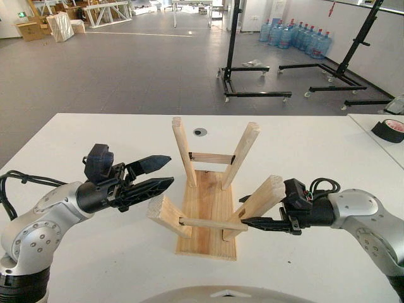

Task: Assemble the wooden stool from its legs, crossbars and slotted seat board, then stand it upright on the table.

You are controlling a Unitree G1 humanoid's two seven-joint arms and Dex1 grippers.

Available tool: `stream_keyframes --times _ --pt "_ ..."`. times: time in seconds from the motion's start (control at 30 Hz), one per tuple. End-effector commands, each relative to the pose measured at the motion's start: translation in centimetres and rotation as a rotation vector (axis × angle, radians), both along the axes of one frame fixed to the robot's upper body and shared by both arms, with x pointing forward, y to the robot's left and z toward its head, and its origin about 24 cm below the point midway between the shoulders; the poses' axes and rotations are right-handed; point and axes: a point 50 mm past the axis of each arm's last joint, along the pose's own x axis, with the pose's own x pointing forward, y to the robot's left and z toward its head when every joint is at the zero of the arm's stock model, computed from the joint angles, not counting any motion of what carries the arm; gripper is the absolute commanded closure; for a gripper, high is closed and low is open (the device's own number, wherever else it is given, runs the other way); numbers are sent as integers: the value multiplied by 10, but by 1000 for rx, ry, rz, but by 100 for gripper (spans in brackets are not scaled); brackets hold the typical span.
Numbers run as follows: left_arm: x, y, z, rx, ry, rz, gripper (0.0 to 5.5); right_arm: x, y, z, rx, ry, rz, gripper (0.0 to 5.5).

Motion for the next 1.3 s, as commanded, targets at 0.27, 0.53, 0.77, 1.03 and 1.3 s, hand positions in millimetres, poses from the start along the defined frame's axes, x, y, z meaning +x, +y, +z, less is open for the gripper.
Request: stream_keyframes --times 0.27,0.53,0.77,1.03,1.3 --pt "1 -14 10 87 -2 -43 227 -5 -3 -22 -65 95 -59 347" --pt "2 -8 -29 302 84 28 227 -8 -5 -24 -89 92 -50 347" --pt "3 3 -36 323 109 77 227 -15 -8 -29 -84 85 -85 347" --pt "4 1 -42 301 123 102 227 -28 -3 -44 -105 18 -78 346" --pt "3 1 -44 320 116 91 227 -18 -10 -31 177 262 -229 346"
